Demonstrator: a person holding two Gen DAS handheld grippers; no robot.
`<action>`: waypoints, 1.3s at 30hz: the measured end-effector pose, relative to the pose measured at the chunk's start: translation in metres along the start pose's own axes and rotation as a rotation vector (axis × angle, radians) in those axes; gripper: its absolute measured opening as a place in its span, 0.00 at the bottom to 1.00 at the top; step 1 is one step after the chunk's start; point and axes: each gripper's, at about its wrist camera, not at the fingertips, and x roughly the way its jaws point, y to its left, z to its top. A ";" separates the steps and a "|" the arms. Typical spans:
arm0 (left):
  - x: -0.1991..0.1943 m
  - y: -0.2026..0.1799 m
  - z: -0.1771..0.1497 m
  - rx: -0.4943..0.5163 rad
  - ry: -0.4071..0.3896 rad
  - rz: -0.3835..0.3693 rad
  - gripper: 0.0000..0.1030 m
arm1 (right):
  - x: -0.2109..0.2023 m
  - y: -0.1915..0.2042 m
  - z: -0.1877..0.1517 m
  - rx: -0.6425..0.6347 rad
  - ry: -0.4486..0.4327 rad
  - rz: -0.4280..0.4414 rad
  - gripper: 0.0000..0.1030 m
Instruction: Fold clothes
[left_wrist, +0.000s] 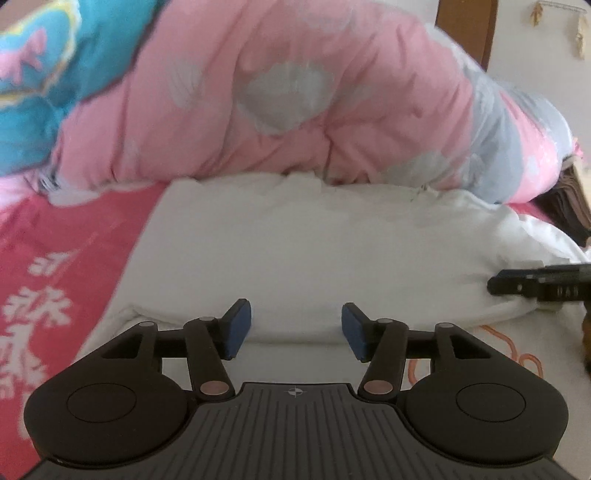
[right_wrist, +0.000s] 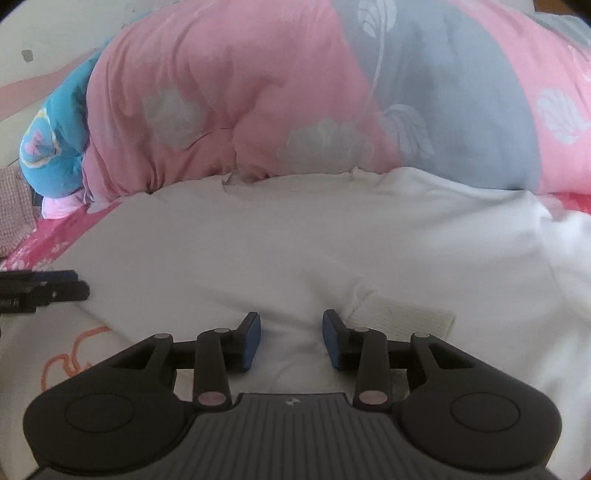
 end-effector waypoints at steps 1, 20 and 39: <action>-0.006 0.002 -0.001 -0.001 -0.017 0.000 0.56 | -0.004 0.001 0.003 0.008 0.008 -0.006 0.38; -0.127 0.046 0.081 0.361 -0.100 0.440 0.70 | -0.029 0.032 0.010 -0.003 -0.088 -0.080 0.45; 0.045 -0.033 0.010 0.095 0.082 0.060 0.72 | -0.129 -0.039 -0.024 0.402 -0.174 -0.154 0.47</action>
